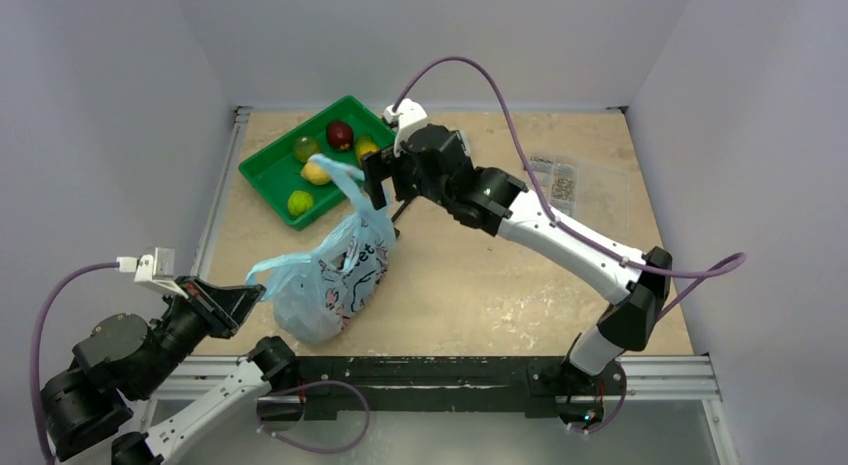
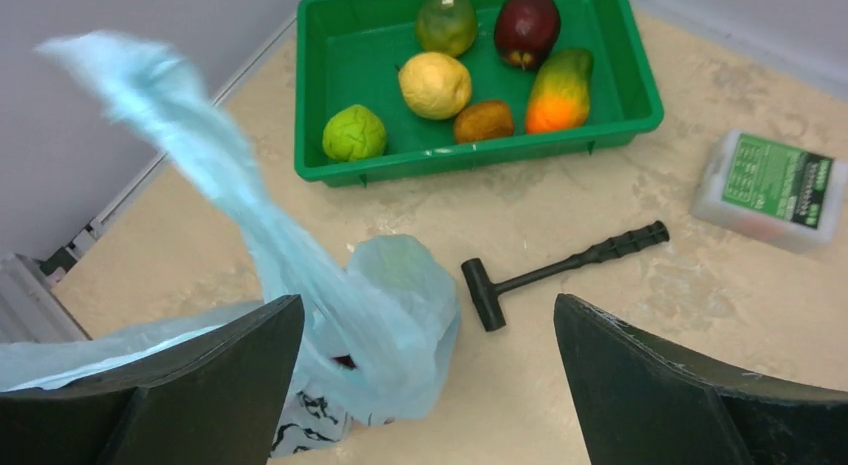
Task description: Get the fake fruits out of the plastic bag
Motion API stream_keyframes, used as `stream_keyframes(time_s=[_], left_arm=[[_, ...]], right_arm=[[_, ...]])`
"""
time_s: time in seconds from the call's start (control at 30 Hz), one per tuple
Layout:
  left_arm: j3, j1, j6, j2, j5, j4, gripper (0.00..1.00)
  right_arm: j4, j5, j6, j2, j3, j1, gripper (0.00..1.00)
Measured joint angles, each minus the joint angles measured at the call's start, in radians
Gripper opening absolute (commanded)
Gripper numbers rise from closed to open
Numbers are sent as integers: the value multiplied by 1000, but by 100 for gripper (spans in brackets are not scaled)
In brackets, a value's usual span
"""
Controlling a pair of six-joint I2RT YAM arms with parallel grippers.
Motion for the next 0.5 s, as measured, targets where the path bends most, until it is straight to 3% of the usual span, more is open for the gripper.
stream_keyframes(time_s=[0.27, 0.5], left_arm=[[-1, 0, -12, 32, 8, 18, 0], [-10, 0, -22, 32, 7, 18, 0]], right_arm=[[-34, 450, 26, -34, 60, 245, 99], [-1, 634, 40, 2, 71, 348, 99]])
